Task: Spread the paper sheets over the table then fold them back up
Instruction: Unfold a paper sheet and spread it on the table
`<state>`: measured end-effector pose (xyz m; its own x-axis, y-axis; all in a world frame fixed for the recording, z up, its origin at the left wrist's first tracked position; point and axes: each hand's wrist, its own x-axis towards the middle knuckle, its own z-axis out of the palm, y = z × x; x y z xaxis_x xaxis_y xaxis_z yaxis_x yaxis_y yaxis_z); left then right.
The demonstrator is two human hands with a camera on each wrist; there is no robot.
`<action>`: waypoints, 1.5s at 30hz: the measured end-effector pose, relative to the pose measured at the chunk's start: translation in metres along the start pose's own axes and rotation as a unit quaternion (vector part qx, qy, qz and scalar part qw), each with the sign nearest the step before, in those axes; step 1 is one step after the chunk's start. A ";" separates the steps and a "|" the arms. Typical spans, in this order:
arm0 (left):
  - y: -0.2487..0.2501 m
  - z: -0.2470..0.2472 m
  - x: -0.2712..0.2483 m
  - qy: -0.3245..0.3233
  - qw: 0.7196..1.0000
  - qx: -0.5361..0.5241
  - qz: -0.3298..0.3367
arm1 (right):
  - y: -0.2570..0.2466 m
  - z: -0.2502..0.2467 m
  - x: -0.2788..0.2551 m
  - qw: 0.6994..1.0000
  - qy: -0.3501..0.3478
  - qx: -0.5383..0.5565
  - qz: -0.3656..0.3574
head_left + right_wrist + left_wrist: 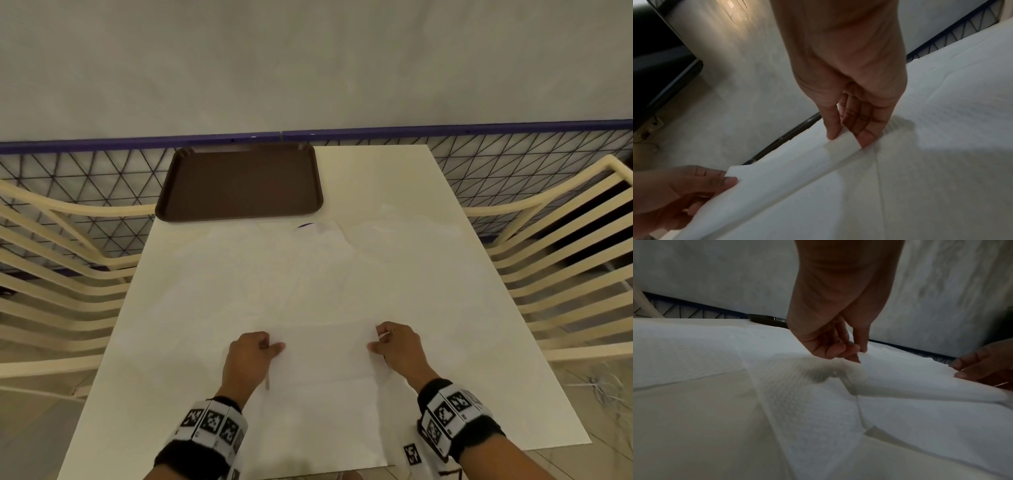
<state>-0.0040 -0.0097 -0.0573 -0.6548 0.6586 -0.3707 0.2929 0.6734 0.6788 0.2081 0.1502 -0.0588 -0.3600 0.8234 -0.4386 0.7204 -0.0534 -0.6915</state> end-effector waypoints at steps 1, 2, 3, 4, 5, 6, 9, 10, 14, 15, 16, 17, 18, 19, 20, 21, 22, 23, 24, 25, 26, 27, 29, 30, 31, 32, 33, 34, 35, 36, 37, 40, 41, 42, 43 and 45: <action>0.001 0.001 0.000 0.007 1.000 0.010 0.001 | 0.000 0.001 0.001 1.000 0.002 -0.010 0.002; 0.003 0.002 -0.003 0.020 0.999 0.027 0.008 | 0.000 0.002 0.002 1.000 0.007 -0.017 0.004; 0.005 0.002 -0.009 0.043 0.997 0.054 0.024 | 0.000 0.003 0.003 1.000 0.010 -0.020 0.006; 0.006 0.005 -0.015 0.072 0.991 0.092 0.065 | 0.001 0.003 0.004 1.000 0.013 -0.022 0.005; 0.006 0.009 -0.023 0.090 0.980 0.125 0.129 | 0.002 0.004 0.004 1.000 0.014 -0.024 0.004; 0.008 0.013 -0.030 0.088 0.964 0.149 0.202 | 0.003 0.004 0.005 1.000 0.017 -0.023 -0.001; 0.021 0.031 -0.059 -0.076 0.901 0.260 0.339 | 0.006 0.005 0.006 0.999 0.022 -0.029 -0.009; 0.022 0.037 -0.065 -0.127 0.882 0.305 0.336 | 0.007 0.006 0.006 0.999 0.020 -0.032 -0.012; 0.005 0.050 -0.067 -0.249 0.851 0.367 0.280 | 0.003 0.001 0.001 0.997 -0.002 -0.074 -0.021; 0.000 0.053 -0.063 -0.260 0.845 0.371 0.283 | 0.002 -0.001 -0.005 0.994 0.008 -0.104 -0.041; 0.003 0.050 -0.063 -0.265 0.846 0.363 0.287 | 0.002 0.001 -0.013 0.984 0.044 -0.147 -0.086; 0.002 0.049 -0.063 -0.265 0.843 0.365 0.292 | 0.001 0.005 -0.022 0.967 0.087 -0.190 -0.147; -0.002 0.051 -0.062 -0.268 0.835 0.376 0.300 | -0.003 0.011 -0.034 0.949 0.101 -0.209 -0.212; -0.004 0.051 -0.059 -0.249 0.837 0.376 0.311 | -0.008 0.021 -0.046 0.938 0.068 -0.216 -0.264; -0.006 0.051 -0.056 -0.232 0.836 0.378 0.322 | -0.013 0.030 -0.057 0.930 -0.011 -0.220 -0.294; -0.003 0.048 -0.056 -0.203 0.841 0.390 0.316 | -0.014 0.040 -0.067 0.926 -0.103 -0.232 -0.280; -0.001 0.047 -0.056 -0.193 0.837 0.404 0.313 | -0.009 0.050 -0.071 0.908 -0.175 -0.274 -0.266; -0.007 0.052 -0.055 -0.188 0.834 0.394 0.336 | -0.002 0.056 -0.073 0.888 -0.187 -0.321 -0.272; -0.013 0.055 -0.054 -0.219 0.824 0.402 0.333 | 0.010 0.058 -0.072 0.879 -0.165 -0.351 -0.278; -0.014 0.055 -0.055 -0.219 0.830 0.399 0.324 | 0.018 0.060 -0.072 0.876 -0.182 -0.373 -0.245; -0.014 0.051 -0.054 -0.222 0.831 0.402 0.315 | 0.026 0.061 -0.068 0.865 -0.179 -0.411 -0.225; -0.014 0.050 -0.054 -0.248 0.850 0.382 0.263 | 0.031 0.057 -0.068 0.866 -0.167 -0.418 -0.218; -0.029 0.051 -0.050 -0.181 0.874 0.362 0.268 | 0.044 0.048 -0.067 0.855 -0.179 -0.444 -0.199; -0.039 0.049 -0.049 -0.166 0.875 0.366 0.270 | 0.047 0.039 -0.065 0.855 -0.178 -0.445 -0.197; -0.044 0.043 -0.051 -0.176 0.877 0.361 0.263 | 0.046 0.032 -0.065 0.861 -0.181 -0.440 -0.182; -0.050 0.035 -0.052 -0.186 0.871 0.371 0.263 | 0.042 0.025 -0.067 0.858 -0.174 -0.452 -0.172; -0.059 0.027 -0.052 -0.181 0.863 0.388 0.268 | 0.041 0.019 -0.068 0.846 -0.179 -0.479 -0.154; -0.068 0.021 -0.052 -0.173 0.849 0.416 0.276 | 0.041 0.012 -0.070 0.850 -0.190 -0.467 -0.152; -0.075 0.016 -0.052 -0.168 0.836 0.442 0.277 | 0.042 0.009 -0.068 0.856 -0.168 -0.459 -0.167; -0.079 0.013 -0.052 -0.158 0.832 0.454 0.279 | 0.044 0.007 -0.065 0.853 -0.151 -0.458 -0.202; -0.080 0.010 -0.054 -0.153 0.829 0.457 0.283 | 0.046 0.006 -0.062 0.858 -0.127 -0.447 -0.218; -0.061 0.004 -0.051 -0.134 0.844 0.430 0.291 | 0.031 0.008 -0.056 0.860 -0.068 -0.458 -0.214; -0.049 0.003 -0.049 -0.117 0.847 0.428 0.293 | 0.022 0.009 -0.051 0.861 -0.035 -0.459 -0.217; -0.038 0.003 -0.044 -0.099 0.843 0.434 0.303 | 0.020 0.014 -0.040 0.855 -0.040 -0.464 -0.227; -0.026 0.002 -0.037 -0.090 0.841 0.442 0.297 | 0.010 0.013 -0.032 0.859 -0.041 -0.451 -0.238; -0.007 0.005 -0.024 -0.085 0.846 0.450 0.274 | -0.008 0.010 -0.017 0.869 0.000 -0.411 -0.274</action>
<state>0.0133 -0.0287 -0.0569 -0.1628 0.9416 -0.2947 0.9816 0.1849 0.0485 0.2022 0.1313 -0.0517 -0.7826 0.5980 -0.1729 0.6211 0.7687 -0.1527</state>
